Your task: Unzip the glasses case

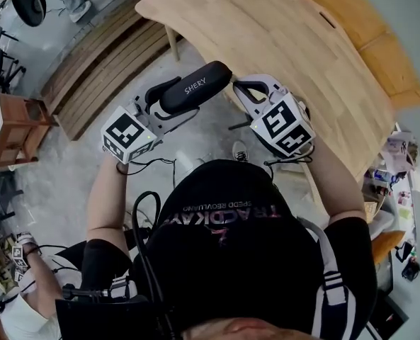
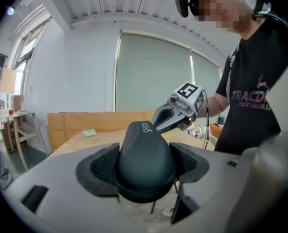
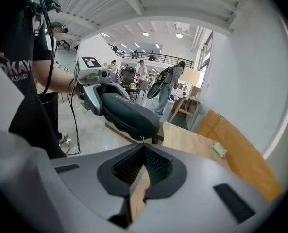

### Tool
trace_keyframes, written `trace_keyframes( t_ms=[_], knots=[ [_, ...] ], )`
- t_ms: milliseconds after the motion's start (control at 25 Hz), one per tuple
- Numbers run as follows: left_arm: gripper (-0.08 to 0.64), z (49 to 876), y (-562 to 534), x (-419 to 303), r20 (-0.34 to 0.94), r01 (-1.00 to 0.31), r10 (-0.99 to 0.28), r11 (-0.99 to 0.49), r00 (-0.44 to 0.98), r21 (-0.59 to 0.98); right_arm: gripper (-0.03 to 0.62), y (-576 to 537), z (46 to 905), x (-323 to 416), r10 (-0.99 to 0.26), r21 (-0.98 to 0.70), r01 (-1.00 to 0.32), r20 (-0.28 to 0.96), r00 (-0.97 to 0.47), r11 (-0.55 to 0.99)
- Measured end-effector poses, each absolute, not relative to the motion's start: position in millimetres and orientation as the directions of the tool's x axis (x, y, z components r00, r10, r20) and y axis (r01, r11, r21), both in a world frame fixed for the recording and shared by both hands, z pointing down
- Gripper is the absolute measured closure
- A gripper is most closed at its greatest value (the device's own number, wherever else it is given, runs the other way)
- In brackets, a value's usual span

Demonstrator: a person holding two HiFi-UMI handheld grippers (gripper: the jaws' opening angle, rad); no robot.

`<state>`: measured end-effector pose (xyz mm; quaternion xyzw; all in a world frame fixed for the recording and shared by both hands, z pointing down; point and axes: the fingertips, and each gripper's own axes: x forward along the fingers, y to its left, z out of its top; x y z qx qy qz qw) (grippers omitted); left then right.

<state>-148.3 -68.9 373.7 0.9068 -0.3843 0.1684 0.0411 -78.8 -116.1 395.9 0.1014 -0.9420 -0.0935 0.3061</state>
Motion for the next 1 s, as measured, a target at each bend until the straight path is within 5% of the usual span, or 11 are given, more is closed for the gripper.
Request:
trace_keyframes(
  t_ms=[1000],
  knots=[
    [0.236,354,-15,-97,0.350,-0.452,-0.428,-0.892,0.833,-0.014,0.574,-88,381,-42,-0.027,0.302,0.314,0.759,-0.651,0.900]
  ],
)
